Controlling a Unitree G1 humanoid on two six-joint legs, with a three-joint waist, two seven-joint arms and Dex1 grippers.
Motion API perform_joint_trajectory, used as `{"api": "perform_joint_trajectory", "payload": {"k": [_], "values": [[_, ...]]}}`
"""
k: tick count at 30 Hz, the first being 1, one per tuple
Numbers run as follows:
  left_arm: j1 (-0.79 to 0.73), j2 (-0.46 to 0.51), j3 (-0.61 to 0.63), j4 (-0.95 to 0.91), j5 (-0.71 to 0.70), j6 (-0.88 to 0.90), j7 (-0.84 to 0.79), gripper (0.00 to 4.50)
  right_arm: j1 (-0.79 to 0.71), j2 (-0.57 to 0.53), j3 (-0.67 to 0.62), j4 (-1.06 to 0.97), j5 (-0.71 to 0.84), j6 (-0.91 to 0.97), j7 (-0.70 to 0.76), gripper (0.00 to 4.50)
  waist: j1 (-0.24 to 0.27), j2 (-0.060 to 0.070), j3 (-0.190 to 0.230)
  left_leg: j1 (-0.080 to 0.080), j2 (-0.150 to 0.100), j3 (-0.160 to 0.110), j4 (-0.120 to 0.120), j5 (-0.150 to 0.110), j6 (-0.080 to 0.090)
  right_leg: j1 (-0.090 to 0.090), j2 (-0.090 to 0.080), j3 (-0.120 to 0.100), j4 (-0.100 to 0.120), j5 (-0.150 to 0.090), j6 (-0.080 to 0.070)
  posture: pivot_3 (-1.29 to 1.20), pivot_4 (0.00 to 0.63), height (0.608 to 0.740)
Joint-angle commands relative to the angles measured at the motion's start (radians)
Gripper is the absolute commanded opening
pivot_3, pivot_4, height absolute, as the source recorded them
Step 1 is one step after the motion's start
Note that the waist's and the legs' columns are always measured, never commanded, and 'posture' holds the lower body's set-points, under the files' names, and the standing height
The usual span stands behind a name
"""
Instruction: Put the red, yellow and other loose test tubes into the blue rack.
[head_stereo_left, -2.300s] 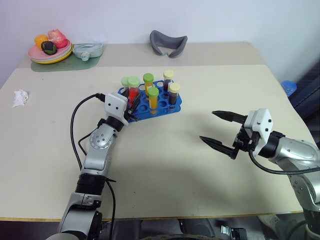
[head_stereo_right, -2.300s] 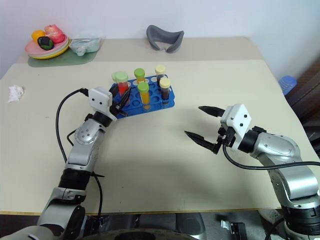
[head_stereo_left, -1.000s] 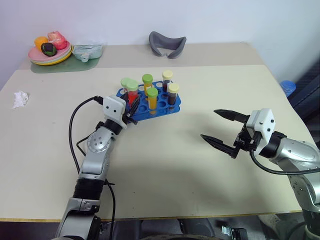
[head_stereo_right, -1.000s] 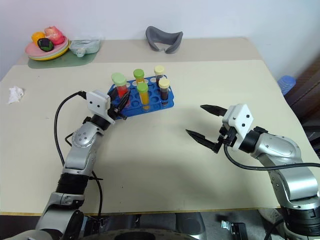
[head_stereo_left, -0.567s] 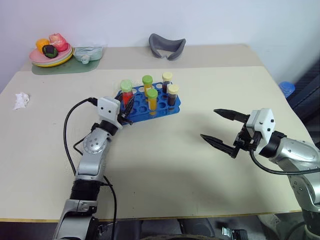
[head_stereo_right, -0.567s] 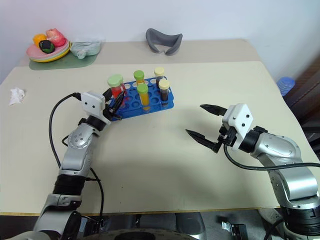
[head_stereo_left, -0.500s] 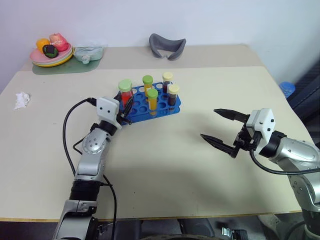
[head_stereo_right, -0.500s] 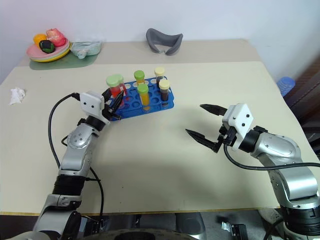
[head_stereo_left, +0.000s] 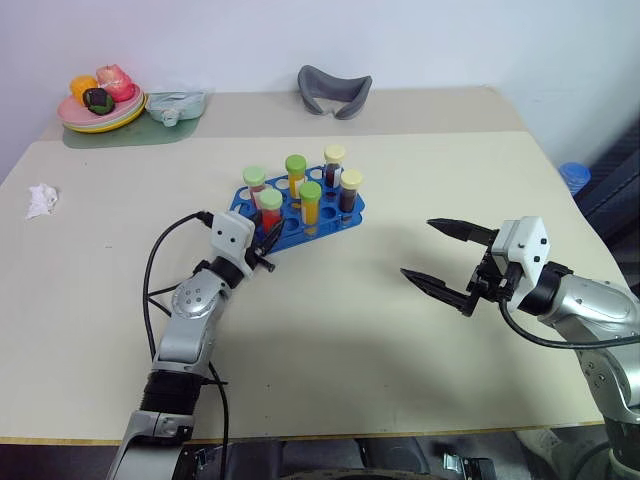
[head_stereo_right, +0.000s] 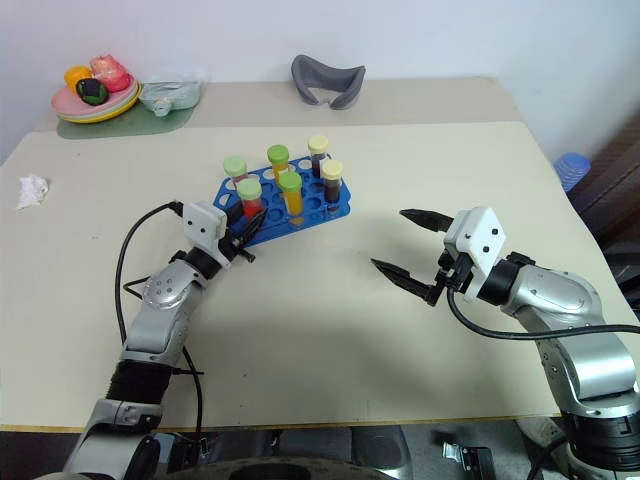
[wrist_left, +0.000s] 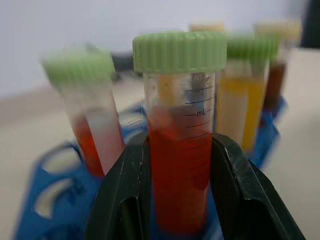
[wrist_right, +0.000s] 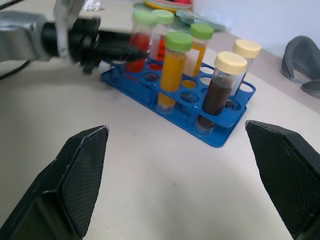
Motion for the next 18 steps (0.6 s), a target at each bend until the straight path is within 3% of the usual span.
{"api": "perform_joint_trajectory", "payload": {"k": [1, 10, 13, 17, 18], "values": [[0.012, 0.015, 0.008, -0.048, -0.003, 0.014, -0.008, 1.44, -0.014, -0.008, -0.014, -0.039, 0.020, 0.008, -0.003, 4.50, 0.000, 0.000, 0.000, 0.000, 0.000, 0.000, 0.000, 0.000, 0.000, 0.000, 0.000, 0.000, -0.001, 0.000, 0.000, 0.00, 0.150, 0.740], [0.022, -0.017, 0.030, -0.062, -0.017, 0.021, 0.037, 1.44, -0.015, -0.019, -0.021, -0.025, 0.025, 0.015, 0.022, 4.50, -0.001, 0.000, 0.000, 0.000, 0.000, 0.000, 0.000, 0.000, 0.001, 0.000, 0.000, 0.000, -0.001, 0.000, 0.000, 0.00, 0.150, 0.740], [0.017, -0.024, 0.040, -0.049, -0.039, 0.013, 0.029, 2.45, -0.009, -0.017, -0.021, -0.024, 0.020, 0.010, 0.028, 4.50, 0.000, 0.000, 0.000, 0.000, 0.000, 0.000, 0.000, 0.000, 0.001, 0.000, 0.000, 0.000, -0.001, 0.000, 0.000, 0.00, 0.150, 0.740], [0.018, -0.039, 0.058, -0.046, -0.042, -0.024, 0.041, 4.34, -0.012, -0.016, -0.024, -0.021, 0.019, 0.010, 0.031, 4.50, 0.000, 0.000, 0.000, 0.000, 0.000, 0.000, 0.000, 0.000, 0.001, 0.000, 0.000, 0.000, -0.002, 0.000, 0.000, 0.00, 0.150, 0.740], [0.020, -0.043, 0.066, -0.051, -0.048, -0.036, 0.042, 4.48, -0.011, -0.016, -0.025, -0.021, 0.019, 0.010, 0.032, 4.50, 0.000, -0.001, 0.000, 0.000, 0.000, 0.000, 0.000, 0.000, 0.001, 0.000, 0.000, 0.000, -0.002, 0.000, 0.000, 0.00, 0.150, 0.740]]}}
